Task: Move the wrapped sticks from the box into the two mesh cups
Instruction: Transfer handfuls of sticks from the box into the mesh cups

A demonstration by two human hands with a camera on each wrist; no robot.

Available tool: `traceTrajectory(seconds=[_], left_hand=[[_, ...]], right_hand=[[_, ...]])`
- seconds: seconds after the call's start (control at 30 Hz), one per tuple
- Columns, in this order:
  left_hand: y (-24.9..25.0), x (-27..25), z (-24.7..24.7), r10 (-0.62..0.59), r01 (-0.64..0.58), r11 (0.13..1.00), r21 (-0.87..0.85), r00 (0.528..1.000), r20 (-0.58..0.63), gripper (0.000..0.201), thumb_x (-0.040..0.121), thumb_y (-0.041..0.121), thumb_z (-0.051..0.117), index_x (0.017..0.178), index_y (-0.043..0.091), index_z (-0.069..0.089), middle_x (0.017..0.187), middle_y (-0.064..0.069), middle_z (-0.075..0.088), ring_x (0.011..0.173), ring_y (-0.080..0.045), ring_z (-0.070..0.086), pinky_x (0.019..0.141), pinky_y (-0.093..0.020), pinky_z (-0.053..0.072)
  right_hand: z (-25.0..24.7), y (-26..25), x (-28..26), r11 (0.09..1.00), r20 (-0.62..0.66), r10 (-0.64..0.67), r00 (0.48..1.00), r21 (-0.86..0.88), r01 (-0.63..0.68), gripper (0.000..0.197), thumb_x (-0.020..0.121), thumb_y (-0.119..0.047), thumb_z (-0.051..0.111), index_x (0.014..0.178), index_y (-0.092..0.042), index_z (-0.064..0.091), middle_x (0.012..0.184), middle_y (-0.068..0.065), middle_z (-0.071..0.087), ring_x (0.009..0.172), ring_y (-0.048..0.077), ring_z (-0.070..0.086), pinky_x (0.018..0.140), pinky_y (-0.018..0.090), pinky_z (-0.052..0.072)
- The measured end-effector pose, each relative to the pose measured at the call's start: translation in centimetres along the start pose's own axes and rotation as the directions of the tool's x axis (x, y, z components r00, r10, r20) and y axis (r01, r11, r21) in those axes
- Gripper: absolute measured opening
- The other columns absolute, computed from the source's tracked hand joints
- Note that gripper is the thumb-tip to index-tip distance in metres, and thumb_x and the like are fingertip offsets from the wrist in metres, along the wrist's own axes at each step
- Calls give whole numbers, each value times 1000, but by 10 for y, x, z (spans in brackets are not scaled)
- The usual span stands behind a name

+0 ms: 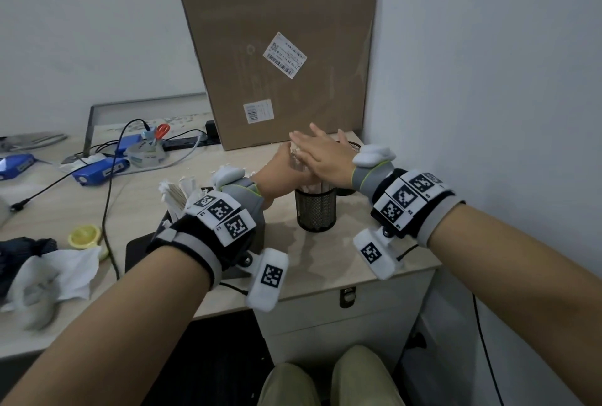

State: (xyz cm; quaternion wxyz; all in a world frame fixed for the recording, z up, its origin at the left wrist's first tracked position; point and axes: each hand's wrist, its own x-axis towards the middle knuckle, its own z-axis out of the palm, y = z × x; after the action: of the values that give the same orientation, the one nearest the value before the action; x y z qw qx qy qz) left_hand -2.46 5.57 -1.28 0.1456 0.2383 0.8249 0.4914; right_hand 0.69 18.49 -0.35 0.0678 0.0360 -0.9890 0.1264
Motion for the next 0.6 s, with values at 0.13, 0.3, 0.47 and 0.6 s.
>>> traceTrajectory(seconds=[0.13, 0.3, 0.47, 0.6], left_hand=[[4, -11, -16, -28, 30, 999, 35, 999, -36, 93, 84, 11, 66, 152, 11, 4, 152, -2, 28, 138, -15, 29, 110, -32, 33], [10, -33, -60, 97, -92, 995, 31, 950, -297, 39, 90, 9, 55, 129, 14, 53, 128, -2, 56, 115, -16, 54, 88, -24, 45], [-7, -49, -94, -56, 108, 985, 132, 936, -348, 20, 88, 3, 50, 103, 10, 61, 96, -8, 61, 83, -17, 54, 71, -29, 47], [-24, -61, -92, -246, 295, 909, 294, 950, -192, 32, 83, 8, 63, 114, 12, 53, 103, -10, 59, 91, -22, 57, 82, -35, 51]], right_hand=[[0, -5, -1, 997, -77, 69, 995, 41, -66, 49, 102, -43, 24, 147, -26, 31, 158, -8, 23, 149, 16, 3, 116, 57, -3], [-12, -31, -4, 957, -504, 18, 863, 259, 131, 28, 89, -30, 49, 105, -15, 67, 108, 3, 66, 104, 23, 59, 92, 39, 44], [6, -72, -13, 930, -246, 65, 967, 367, 32, 12, 87, -19, 56, 87, -12, 66, 81, 3, 67, 85, 26, 65, 77, 35, 51], [37, -85, -13, 919, -8, 138, 990, 373, -125, 33, 90, -23, 54, 101, 6, 65, 86, 20, 73, 77, 33, 70, 76, 39, 56]])
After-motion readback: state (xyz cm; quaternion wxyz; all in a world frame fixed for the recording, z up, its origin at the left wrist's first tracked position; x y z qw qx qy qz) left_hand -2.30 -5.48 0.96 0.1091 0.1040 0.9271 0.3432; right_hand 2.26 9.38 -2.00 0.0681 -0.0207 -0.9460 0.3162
